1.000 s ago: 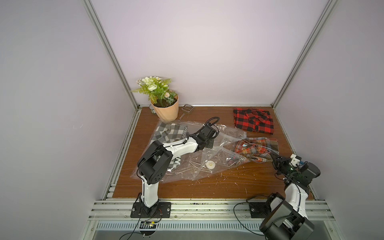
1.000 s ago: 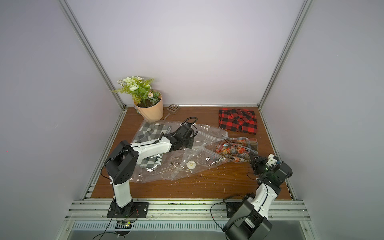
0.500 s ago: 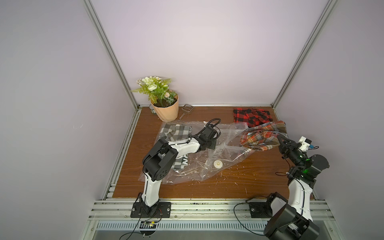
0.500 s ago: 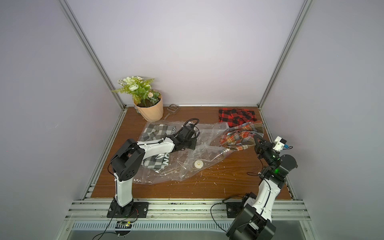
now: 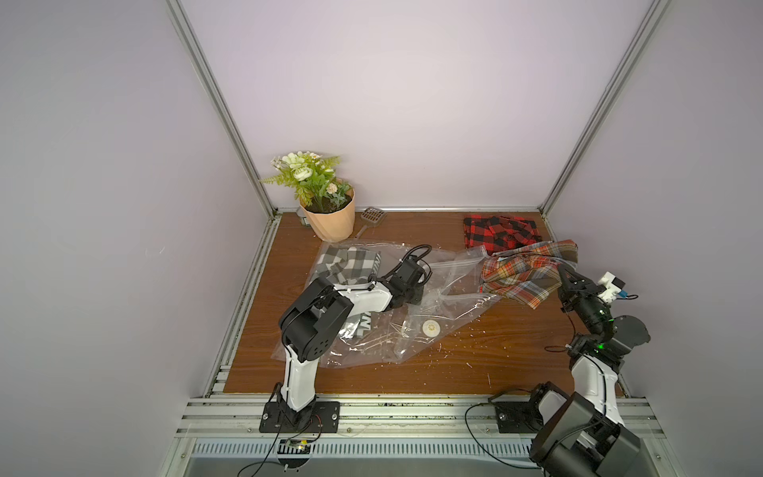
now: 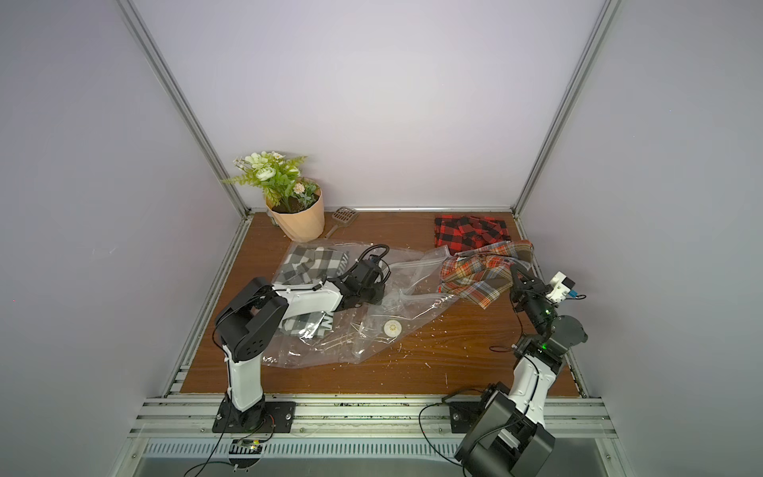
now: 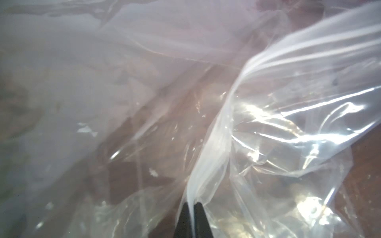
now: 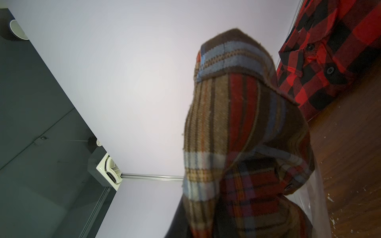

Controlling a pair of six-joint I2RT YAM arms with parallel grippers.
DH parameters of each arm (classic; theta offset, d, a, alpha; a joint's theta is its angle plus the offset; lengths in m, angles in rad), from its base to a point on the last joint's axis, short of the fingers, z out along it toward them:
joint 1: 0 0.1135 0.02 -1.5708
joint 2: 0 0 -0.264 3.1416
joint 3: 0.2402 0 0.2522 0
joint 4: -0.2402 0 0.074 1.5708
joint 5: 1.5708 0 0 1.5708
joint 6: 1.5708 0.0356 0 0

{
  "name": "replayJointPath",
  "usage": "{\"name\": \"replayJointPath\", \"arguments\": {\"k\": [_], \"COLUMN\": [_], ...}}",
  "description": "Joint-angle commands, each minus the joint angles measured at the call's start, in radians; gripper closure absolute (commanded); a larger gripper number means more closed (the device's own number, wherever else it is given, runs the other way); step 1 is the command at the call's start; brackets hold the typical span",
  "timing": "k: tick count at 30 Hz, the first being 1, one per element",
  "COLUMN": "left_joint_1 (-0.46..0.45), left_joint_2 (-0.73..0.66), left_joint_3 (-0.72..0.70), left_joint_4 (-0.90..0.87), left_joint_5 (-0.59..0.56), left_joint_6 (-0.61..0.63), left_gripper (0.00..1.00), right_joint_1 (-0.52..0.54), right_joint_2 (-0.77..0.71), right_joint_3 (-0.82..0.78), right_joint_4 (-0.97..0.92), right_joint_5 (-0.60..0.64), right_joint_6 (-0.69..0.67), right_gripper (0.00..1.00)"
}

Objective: Take the shirt out of the vacuum bag
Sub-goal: Take out the shirt from the vacuum bag, then place the shirt at the center of the board.

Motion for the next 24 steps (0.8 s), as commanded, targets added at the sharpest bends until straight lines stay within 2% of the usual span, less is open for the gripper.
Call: {"name": "replayJointPath", "arguments": {"k": [1,7,16,18,22,24], "left_joint_1": [0.073,0.137,0.152,0.163,0.202,0.220], "left_joint_2": [-0.030,-0.070,-0.120,-0.151,-0.221,-0.249], "left_joint_3": [-0.055,-0.099,-0.119,-0.126,-0.136,-0.139], "left_joint_4": [-0.118,-0.130,-0.163,-0.172,-0.196,-0.208], "left_joint_5": [-0.088,-0.111,-0.164,-0.174,-0.175,-0.174], "left_joint_6": [0.003,0.020,0.034,0.032,0.040,0.044], "left_gripper": [1.00,1.00,1.00,1.00,1.00,1.00], "right_joint_1": [-0.034,-0.057,-0.061,-0.068,-0.109,-0.130], "right_joint_2": [-0.007,0.030,0.088,0.066,-0.039,-0.080], "right_joint_3": [0.012,-0.061,-0.215,-0.214,-0.171,-0.164], "right_joint_4": [0.114,0.102,0.032,-0.044,-0.352,-0.447], "right_joint_5": [0.058,0.037,0.001,-0.005,-0.003,0.001], "right_joint_6": [-0.025,-0.102,-0.289,-0.343,-0.550,-0.606], "right_gripper": [1.00,1.00,1.00,1.00,1.00,1.00]}}
